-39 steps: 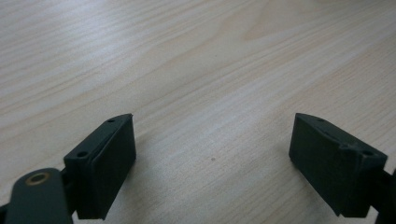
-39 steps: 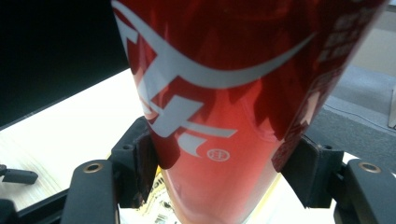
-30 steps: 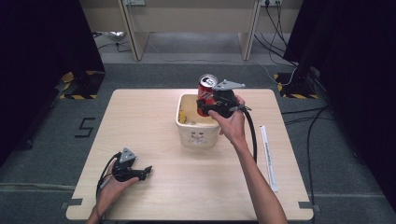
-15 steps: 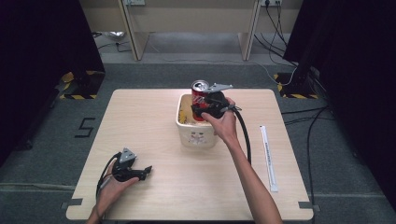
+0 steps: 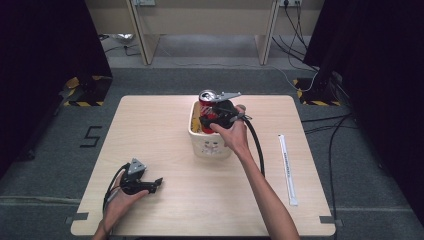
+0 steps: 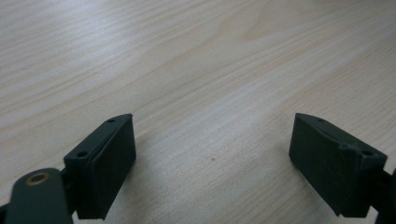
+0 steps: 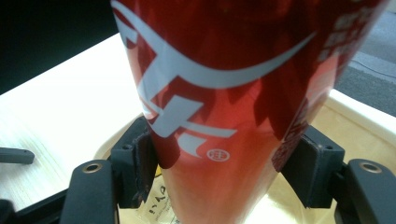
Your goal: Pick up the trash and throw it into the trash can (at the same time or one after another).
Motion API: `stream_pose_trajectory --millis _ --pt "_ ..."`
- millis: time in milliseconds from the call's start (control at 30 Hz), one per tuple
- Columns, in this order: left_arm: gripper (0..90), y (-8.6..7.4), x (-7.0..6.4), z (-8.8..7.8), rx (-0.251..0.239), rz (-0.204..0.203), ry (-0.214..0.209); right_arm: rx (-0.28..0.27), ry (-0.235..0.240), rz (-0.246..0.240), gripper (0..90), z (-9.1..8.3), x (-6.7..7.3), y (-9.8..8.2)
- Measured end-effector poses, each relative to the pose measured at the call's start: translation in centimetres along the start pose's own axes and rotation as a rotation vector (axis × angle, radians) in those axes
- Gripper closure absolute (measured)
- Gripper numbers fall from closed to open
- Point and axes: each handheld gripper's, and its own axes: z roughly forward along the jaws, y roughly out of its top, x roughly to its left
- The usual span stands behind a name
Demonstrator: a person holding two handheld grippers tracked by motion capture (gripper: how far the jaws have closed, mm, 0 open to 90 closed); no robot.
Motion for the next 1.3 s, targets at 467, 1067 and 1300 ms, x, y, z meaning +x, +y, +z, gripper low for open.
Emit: stream_pose_trajectory --millis 467,1067,1300 --pt "13.9 0.0 0.0 0.0 0.0 0.0 0.0 0.032 0.015 0.001 33.3 1.1 0.6 -0.4" --pt "13.8 0.0 0.0 0.0 -0.002 -0.003 0.0 -0.046 0.004 0.006 21.1 -3.0 -0.4 -0.5" --pt "13.8 0.0 0.0 0.0 -0.003 -0.004 0.0 -0.074 -0.052 -0.005 21.5 -5.4 -1.6 -0.9"
